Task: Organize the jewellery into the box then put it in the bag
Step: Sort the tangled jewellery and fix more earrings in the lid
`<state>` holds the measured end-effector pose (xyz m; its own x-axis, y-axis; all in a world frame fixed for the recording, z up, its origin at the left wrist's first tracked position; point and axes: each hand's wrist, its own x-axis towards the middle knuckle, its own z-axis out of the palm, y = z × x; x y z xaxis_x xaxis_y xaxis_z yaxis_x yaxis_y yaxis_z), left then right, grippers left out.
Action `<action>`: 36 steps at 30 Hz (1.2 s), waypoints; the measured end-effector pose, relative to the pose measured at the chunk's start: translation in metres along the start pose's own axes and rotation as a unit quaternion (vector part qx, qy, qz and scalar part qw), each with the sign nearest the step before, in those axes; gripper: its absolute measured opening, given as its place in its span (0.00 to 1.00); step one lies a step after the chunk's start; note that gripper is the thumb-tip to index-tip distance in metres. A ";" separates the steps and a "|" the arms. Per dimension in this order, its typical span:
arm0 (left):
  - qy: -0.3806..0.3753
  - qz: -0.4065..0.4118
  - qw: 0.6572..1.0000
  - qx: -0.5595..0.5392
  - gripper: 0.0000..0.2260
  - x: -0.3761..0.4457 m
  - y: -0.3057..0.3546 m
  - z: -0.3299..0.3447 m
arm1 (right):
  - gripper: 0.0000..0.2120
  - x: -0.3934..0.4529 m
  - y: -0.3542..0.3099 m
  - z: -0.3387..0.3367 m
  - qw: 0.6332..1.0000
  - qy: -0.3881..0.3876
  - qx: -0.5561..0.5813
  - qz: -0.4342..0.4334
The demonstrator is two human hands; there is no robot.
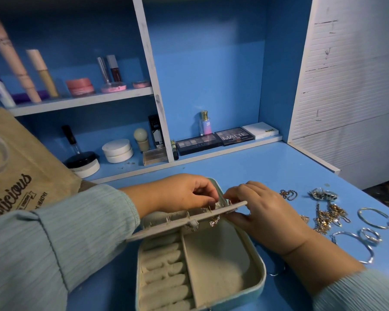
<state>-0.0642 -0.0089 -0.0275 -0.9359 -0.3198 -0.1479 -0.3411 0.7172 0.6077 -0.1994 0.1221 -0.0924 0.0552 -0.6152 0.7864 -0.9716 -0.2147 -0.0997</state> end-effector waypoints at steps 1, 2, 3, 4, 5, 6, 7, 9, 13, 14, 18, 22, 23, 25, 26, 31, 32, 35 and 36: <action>-0.001 -0.002 1.000 0.003 0.06 0.000 0.000 0.000 | 0.15 0.000 0.000 0.000 1.000 -0.001 -0.002 0.000; -0.002 -0.004 1.000 0.003 0.06 0.000 0.000 0.001 | 0.15 0.000 0.000 0.000 1.000 -0.002 -0.001 0.001; -0.003 -0.006 1.000 0.002 0.06 0.000 0.000 0.001 | 0.15 0.000 0.000 0.000 1.000 -0.002 0.004 0.002; -0.004 -0.007 1.000 0.000 0.06 0.001 0.000 0.001 | 0.14 0.000 0.000 0.000 1.000 -0.001 0.009 0.003; -0.005 -0.007 1.000 -0.001 0.06 0.001 0.000 0.001 | 0.14 0.000 0.000 0.000 1.000 -0.001 0.011 0.004; -0.007 -0.007 1.000 -0.001 0.06 0.001 0.000 0.000 | 0.14 0.000 0.000 0.000 1.000 -0.002 0.010 0.003; -0.010 -0.007 1.000 0.000 0.06 0.000 0.000 0.000 | 0.14 0.000 0.000 0.000 1.000 -0.004 0.005 0.002; -0.016 -0.006 1.000 -0.011 0.06 0.000 0.000 0.000 | 0.15 0.000 0.000 -0.001 1.000 -0.009 -0.002 0.002; -0.016 -0.005 0.997 -0.076 0.05 0.001 0.000 -0.001 | 0.15 -0.001 0.000 -0.001 1.000 -0.014 0.004 0.005; -0.016 -0.008 0.996 -0.086 0.05 0.002 0.000 -0.001 | 0.15 -0.001 0.000 -0.001 1.000 -0.014 0.004 0.005; -0.023 -0.023 0.992 -0.124 0.07 0.004 -0.002 0.003 | 0.15 -0.001 0.001 0.000 1.000 0.000 0.016 0.001; -0.015 -0.035 0.991 -0.128 0.06 0.005 -0.004 0.004 | 0.15 -0.001 0.001 0.000 1.000 0.005 0.016 0.001; -0.011 -0.037 0.991 -0.129 0.06 0.005 -0.004 0.004 | 0.15 -0.001 0.000 0.000 1.000 0.004 0.014 0.000; -0.006 -0.041 0.990 -0.133 0.05 0.005 -0.006 0.005 | 0.15 -0.001 0.000 0.001 1.000 0.002 0.014 0.001; -0.006 -0.043 0.990 -0.136 0.05 0.005 -0.006 0.006 | 0.15 -0.001 0.001 0.001 1.000 0.002 0.015 0.002; -0.009 -0.059 0.987 -0.151 0.05 0.007 -0.007 0.008 | 0.15 -0.001 0.000 0.000 1.000 -0.002 0.015 0.006; -0.010 -0.062 0.987 -0.151 0.05 0.007 -0.007 0.008 | 0.14 -0.001 0.000 0.000 1.000 -0.001 0.016 0.006; -0.015 -0.074 0.986 -0.151 0.06 0.007 -0.008 0.007 | 0.14 -0.001 0.001 0.000 1.000 -0.003 0.015 0.006; -0.020 -0.078 0.984 -0.157 0.06 0.007 -0.008 0.006 | 0.14 -0.001 0.001 0.000 1.000 -0.004 0.016 0.006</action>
<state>-0.0686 -0.0131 -0.0381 -0.8791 -0.3815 -0.2859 -0.4432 0.4329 0.7850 -0.2002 0.1222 -0.0936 0.0454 -0.6241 0.7800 -0.9645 -0.2307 -0.1285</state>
